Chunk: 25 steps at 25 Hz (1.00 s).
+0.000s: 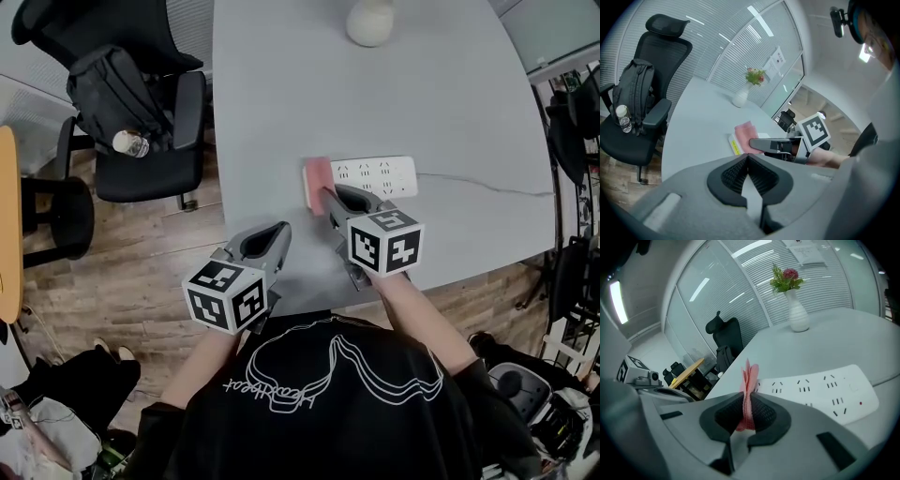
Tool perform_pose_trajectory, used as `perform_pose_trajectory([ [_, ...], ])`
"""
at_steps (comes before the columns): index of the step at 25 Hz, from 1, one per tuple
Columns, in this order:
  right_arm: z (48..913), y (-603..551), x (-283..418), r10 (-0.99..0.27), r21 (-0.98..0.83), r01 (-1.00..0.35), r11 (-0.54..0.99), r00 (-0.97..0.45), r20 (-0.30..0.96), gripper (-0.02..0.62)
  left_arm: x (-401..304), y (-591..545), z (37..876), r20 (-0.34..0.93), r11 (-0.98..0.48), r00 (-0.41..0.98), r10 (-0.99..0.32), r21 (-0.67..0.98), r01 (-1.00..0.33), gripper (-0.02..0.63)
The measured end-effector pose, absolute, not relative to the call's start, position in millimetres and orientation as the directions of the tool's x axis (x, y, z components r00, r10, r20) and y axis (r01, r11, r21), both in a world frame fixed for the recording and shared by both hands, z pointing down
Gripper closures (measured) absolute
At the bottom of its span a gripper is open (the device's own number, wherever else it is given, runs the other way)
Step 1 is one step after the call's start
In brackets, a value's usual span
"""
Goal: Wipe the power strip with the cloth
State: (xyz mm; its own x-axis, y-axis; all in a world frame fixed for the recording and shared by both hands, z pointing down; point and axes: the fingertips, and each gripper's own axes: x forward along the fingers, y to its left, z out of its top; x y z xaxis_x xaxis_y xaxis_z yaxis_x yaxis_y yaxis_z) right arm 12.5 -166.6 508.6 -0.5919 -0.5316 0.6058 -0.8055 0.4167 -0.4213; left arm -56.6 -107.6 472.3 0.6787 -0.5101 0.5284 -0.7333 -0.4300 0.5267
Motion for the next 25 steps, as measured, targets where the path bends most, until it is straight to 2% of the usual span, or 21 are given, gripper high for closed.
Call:
perform_pose_trajectory([
  [25,513.4,-174.5,103.8,-0.628,-0.375,-0.887,0.269,-0.456,0.630,0.551,-45.2,-113.8,471.2,0.521,-0.449,0.692,-0.500,0.528,-0.721,0.594],
])
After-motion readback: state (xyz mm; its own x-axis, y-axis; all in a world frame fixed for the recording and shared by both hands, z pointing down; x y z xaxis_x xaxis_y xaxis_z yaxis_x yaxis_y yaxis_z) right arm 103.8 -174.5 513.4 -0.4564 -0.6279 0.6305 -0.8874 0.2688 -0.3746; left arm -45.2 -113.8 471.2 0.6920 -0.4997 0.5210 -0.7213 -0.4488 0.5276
